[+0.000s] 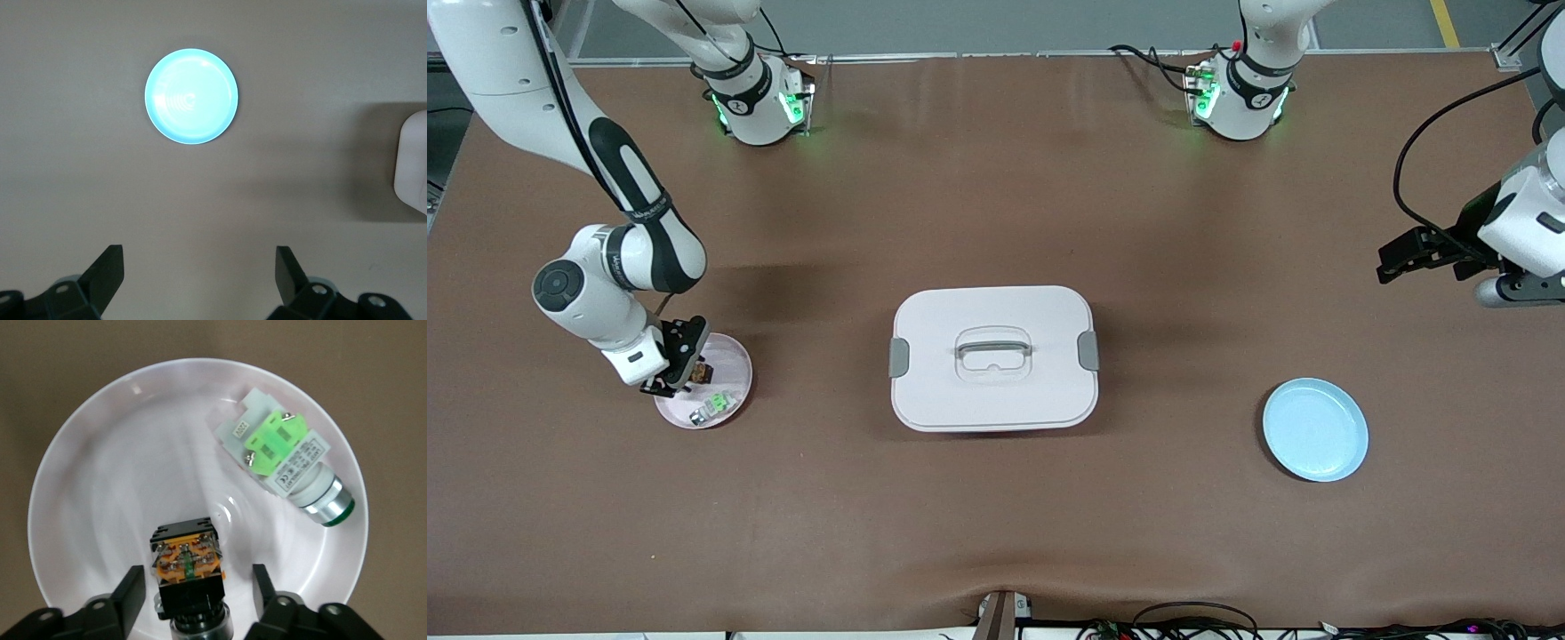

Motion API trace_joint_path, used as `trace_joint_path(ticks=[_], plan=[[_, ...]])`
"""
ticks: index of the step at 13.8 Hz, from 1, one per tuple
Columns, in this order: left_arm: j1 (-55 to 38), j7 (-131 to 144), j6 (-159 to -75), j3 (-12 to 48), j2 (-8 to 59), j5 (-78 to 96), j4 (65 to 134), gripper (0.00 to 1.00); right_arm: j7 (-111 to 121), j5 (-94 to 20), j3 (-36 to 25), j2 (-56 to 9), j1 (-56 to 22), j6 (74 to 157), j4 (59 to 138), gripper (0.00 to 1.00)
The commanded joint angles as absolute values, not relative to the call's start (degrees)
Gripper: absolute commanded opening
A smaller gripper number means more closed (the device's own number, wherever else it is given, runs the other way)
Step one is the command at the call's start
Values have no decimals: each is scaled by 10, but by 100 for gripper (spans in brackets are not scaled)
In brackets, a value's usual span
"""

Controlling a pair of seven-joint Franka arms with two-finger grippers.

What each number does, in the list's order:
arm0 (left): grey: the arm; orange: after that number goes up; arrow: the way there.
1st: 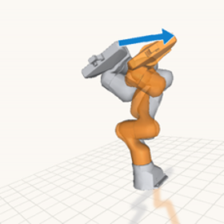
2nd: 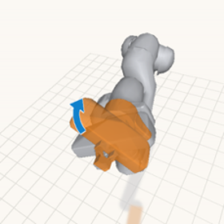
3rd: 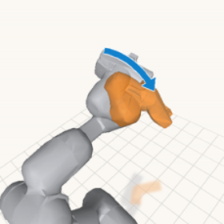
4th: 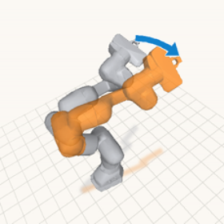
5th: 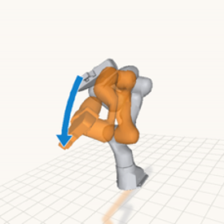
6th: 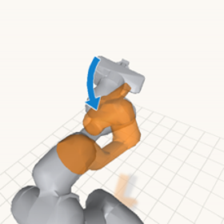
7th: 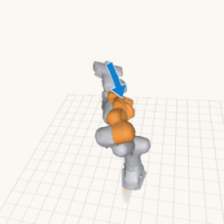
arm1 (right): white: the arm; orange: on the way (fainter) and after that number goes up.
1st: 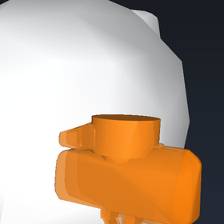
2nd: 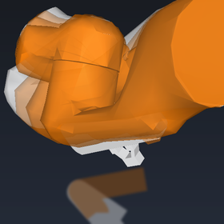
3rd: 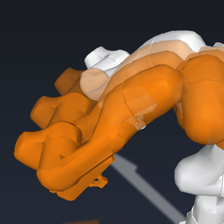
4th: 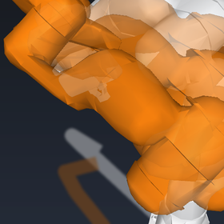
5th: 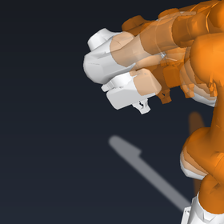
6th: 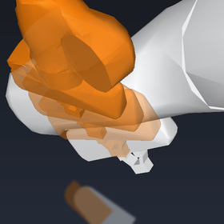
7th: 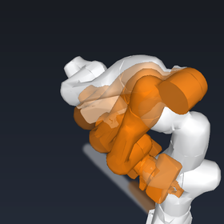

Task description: Transfer orange switch to right arm and place

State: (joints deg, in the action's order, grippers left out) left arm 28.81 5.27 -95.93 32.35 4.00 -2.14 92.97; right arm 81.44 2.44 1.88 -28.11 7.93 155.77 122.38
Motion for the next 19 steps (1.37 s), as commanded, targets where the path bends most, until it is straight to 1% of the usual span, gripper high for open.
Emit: trace_joint_path(ticks=[1, 6, 8, 9, 10, 12, 13, 14, 17, 18, 19], plan=[[294, 48, -943, 329, 43, -18, 914, 100, 802, 35, 29, -280, 90, 1482, 1181, 100], [289, 50, -943, 330, 45, -18, 914, 100, 734, 35, 32, -240, 83, 1233, 1071, 100], [287, 50, -943, 328, 46, -18, 914, 100, 690, 35, 33, -224, 78, 1166, 1042, 100], [268, 50, -943, 319, 46, -18, 914, 100, 661, 35, 33, -209, 73, 1143, 1035, 100], [221, 51, -943, 274, 46, -19, 914, 100, 633, 35, 33, -199, 69, 1123, 1027, 100], [86, 49, -943, 136, 43, -17, 913, 100, 583, 35, 33, -191, 67, 1066, 990, 100], [37, 48, -943, 85, 43, -13, 912, 100, 561, 34, 33, -191, 68, 1027, 960, 100], [10, 48, -943, 58, 41, -12, 912, 100, 541, 35, 33, -191, 68, 992, 927, 100], [-24, 48, -942, 30, 41, -11, 912, 100, 446, 38, 31, -192, 69, 891, 827, 100], [-41, 49, -942, 9, 40, -11, 911, 100, 418, 39, 30, -191, 69, 861, 809, 100], [-41, 48, -942, 4, 38, -11, 911, 100, 397, 39, 29, -191, 69, 843, 796, 100]])
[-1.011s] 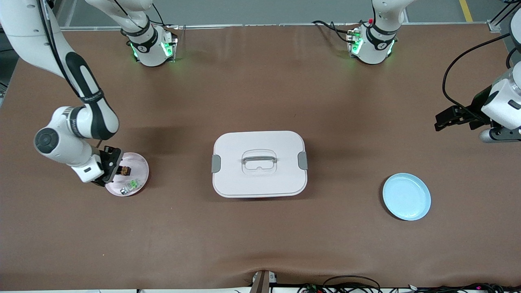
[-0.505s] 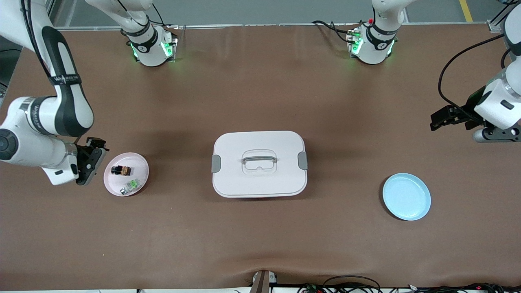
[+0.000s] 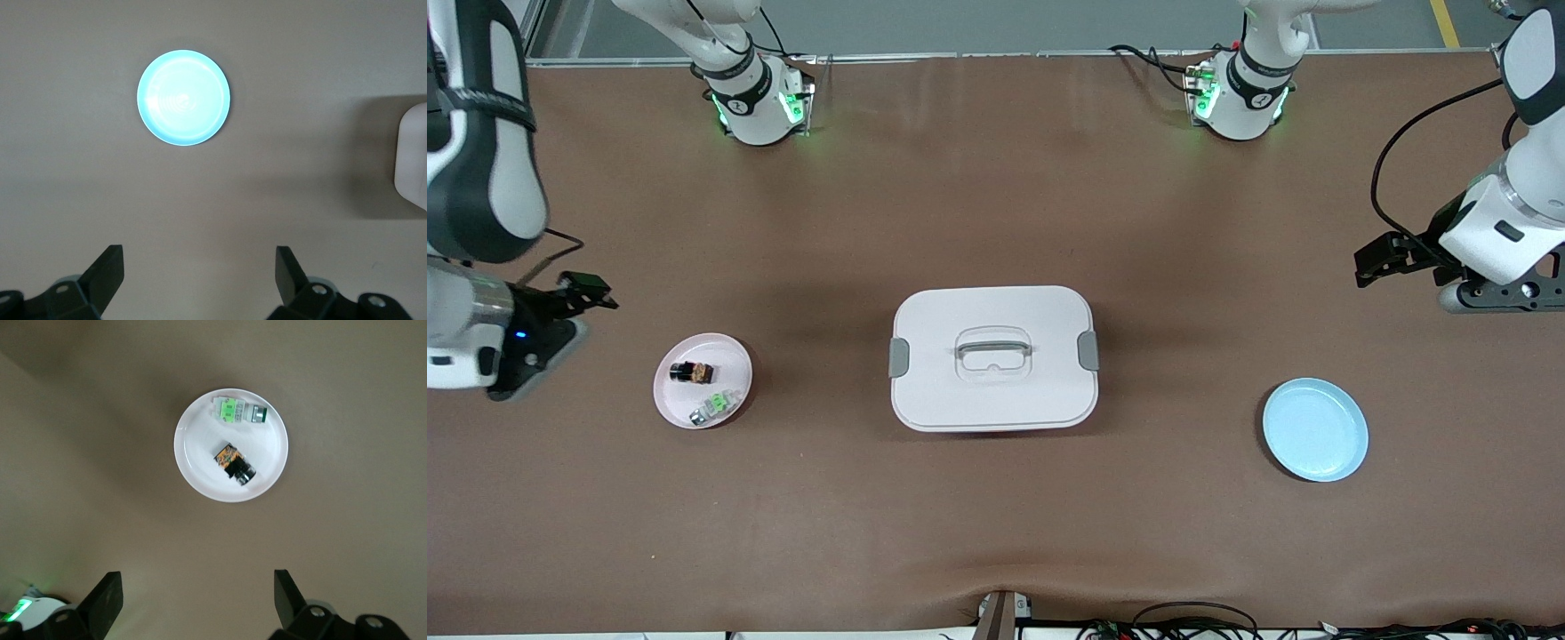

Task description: Transfer orange switch to right arm and place

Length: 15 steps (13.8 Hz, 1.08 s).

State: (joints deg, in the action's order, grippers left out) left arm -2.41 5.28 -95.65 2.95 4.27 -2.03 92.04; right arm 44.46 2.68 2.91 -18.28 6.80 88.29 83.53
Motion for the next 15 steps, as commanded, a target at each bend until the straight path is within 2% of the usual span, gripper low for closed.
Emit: trace_joint_path(ticks=[1, 4, 7, 10, 15], plan=[[-39, 47, -941, 4, 34, -11, 911, 100, 367, 39, 28, -190, 69, 832, 786, 100], [-39, 48, -941, 4, 33, -12, 911, 100, 213, 38, 29, -191, 69, 780, 736, 100], [-39, 47, -940, 7, 33, -11, 906, 100, 80, 31, 30, -192, 81, 778, 704, 100], [-38, 46, -940, 5, 33, -5, 893, 100, 38, 25, 31, -191, 83, 778, 667, 100], [-39, 47, -939, 4, 36, 0, 888, 100, 21, -2, 35, -185, 81, 751, 658, 100]])
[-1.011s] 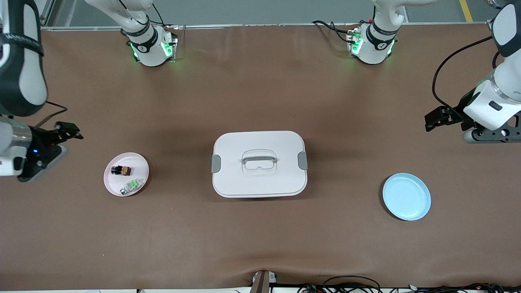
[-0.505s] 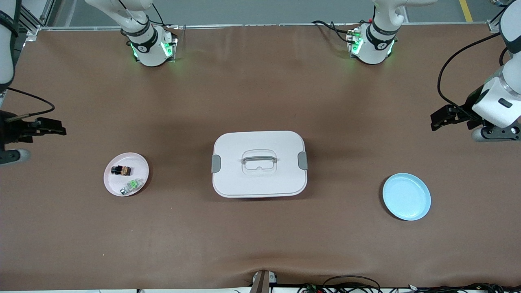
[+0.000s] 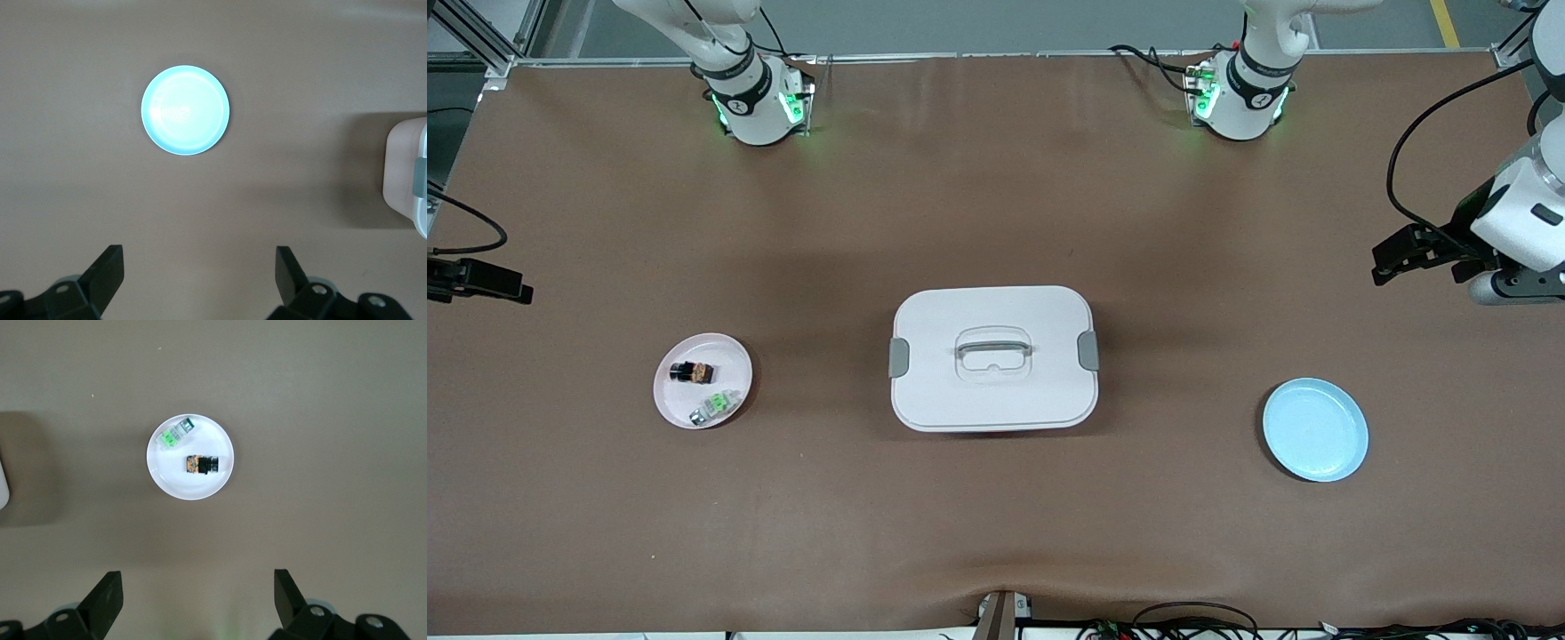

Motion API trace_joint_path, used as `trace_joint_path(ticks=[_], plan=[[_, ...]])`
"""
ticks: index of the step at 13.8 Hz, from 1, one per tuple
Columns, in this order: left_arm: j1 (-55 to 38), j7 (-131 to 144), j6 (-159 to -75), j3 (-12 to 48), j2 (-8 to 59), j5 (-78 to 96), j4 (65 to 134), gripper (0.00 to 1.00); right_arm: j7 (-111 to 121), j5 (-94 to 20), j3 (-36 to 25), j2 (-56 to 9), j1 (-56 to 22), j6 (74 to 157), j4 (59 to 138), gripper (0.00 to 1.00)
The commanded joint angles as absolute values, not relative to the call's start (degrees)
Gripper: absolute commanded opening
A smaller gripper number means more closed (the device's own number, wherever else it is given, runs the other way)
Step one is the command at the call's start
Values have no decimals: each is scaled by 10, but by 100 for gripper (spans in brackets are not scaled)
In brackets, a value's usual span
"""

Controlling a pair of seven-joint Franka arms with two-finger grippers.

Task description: Transfer orange switch to right arm and place

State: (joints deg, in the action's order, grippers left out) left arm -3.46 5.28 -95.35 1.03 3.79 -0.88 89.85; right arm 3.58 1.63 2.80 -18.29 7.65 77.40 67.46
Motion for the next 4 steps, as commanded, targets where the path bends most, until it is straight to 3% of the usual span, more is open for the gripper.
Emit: trace_joint_path(ticks=[1, 4], plan=[[-39, 47, -939, 4, 36, 0, 888, 100, 21, -19, 34, -179, 82, 746, 657, 100], [-38, 47, -939, 4, 36, 0, 888, 100, 22, -44, 30, -152, 93, 743, 657, 100]])
